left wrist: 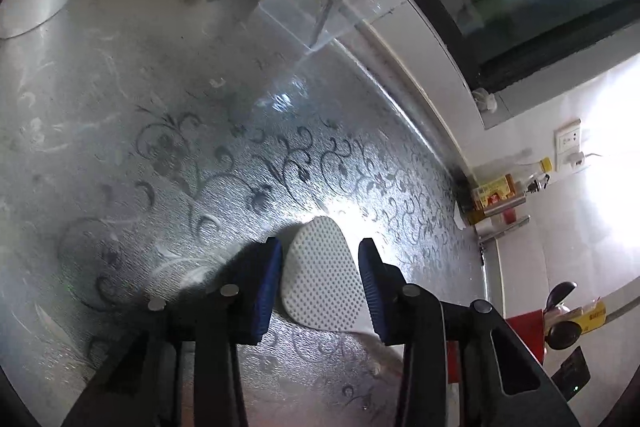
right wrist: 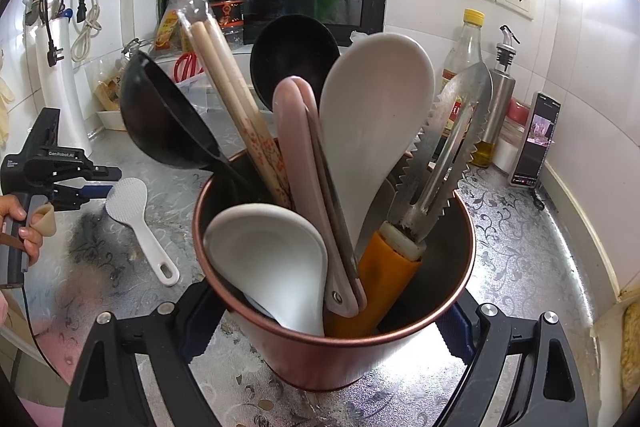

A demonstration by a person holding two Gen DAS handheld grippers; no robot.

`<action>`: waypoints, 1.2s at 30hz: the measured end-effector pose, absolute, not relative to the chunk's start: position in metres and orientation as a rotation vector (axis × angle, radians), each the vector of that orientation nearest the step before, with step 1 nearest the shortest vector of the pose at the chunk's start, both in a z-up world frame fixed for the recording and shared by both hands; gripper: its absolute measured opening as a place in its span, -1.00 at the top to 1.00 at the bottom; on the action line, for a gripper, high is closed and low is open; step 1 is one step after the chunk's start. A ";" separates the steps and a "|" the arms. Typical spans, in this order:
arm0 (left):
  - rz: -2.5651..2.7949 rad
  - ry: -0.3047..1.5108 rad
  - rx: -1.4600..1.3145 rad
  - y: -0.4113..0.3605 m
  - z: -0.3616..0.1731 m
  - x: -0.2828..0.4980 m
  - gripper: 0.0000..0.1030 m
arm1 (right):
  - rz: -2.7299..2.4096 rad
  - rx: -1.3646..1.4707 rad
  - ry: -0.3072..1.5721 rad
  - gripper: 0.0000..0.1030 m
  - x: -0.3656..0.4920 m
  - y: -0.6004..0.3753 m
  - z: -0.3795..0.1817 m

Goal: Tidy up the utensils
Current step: 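Lift the white rice paddle off the counter with the left gripper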

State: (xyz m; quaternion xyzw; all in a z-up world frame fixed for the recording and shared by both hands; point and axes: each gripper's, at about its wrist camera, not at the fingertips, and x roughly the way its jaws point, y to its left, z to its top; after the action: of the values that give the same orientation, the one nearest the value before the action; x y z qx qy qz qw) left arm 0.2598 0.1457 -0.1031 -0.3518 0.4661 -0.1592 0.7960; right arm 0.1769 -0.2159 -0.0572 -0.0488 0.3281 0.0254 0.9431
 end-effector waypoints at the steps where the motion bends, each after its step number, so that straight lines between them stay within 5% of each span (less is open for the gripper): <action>1: -0.338 1.002 -0.745 0.144 -0.103 0.259 0.24 | 0.052 -0.100 0.669 -0.79 0.177 -0.216 -0.057; 7: -0.327 1.024 -0.735 0.136 -0.110 0.257 0.79 | 0.052 -0.100 0.670 -0.79 0.177 -0.216 -0.057; 36: -0.499 1.062 -0.871 0.099 -0.125 0.244 0.89 | 0.052 -0.099 0.669 -0.79 0.177 -0.215 -0.057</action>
State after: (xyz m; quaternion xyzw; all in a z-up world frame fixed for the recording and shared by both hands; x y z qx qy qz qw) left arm 0.2443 0.0986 -0.1246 -0.3976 0.4851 -0.2278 0.7448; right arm 0.1772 -0.2154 -0.0569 -0.0487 0.3283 0.0255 0.9430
